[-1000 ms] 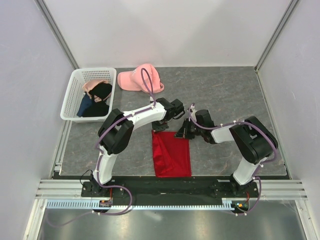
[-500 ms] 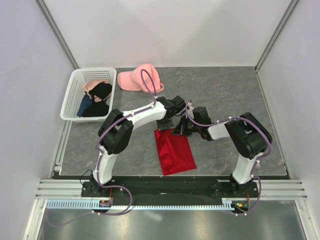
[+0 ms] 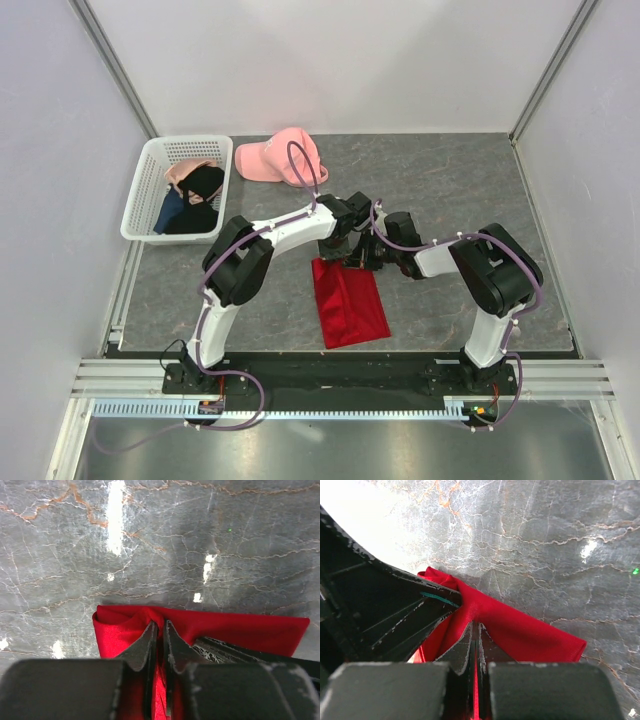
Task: Fold the napkin into a case and place the utensils inside
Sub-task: Fold the lower triangle-folded napkin at the center of the board.
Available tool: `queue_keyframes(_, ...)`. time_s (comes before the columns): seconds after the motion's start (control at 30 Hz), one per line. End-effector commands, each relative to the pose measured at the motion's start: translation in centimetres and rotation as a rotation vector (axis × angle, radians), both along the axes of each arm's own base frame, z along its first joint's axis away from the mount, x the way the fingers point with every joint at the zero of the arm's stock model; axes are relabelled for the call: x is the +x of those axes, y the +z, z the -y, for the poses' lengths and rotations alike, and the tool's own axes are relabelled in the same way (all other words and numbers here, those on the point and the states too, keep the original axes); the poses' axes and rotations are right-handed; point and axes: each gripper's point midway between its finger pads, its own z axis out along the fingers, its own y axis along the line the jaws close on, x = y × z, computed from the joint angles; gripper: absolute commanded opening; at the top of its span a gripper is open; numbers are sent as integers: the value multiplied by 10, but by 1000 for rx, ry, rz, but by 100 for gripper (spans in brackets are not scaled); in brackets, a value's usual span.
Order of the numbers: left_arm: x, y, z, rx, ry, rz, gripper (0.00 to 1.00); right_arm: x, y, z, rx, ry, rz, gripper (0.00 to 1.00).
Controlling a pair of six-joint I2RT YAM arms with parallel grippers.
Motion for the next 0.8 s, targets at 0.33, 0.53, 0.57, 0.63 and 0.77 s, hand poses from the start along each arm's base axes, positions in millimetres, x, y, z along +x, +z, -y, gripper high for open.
queue_keyframes(0.33,9,18,11,-121,-55,59,32,-13,24,16,-88,31,25,4)
queue_keyframes(0.53,6,36,17,-257,-60,101,45,-24,52,17,-51,60,77,13)
queue_keyframes(0.57,3,36,20,-286,-64,93,47,-24,54,18,-50,58,81,14)
queue_keyframes(0.63,0,34,16,-314,-60,93,50,-28,55,19,-54,70,83,18)
queue_keyframes(0.77,4,48,12,-370,-49,126,54,-35,56,18,-31,88,67,22)
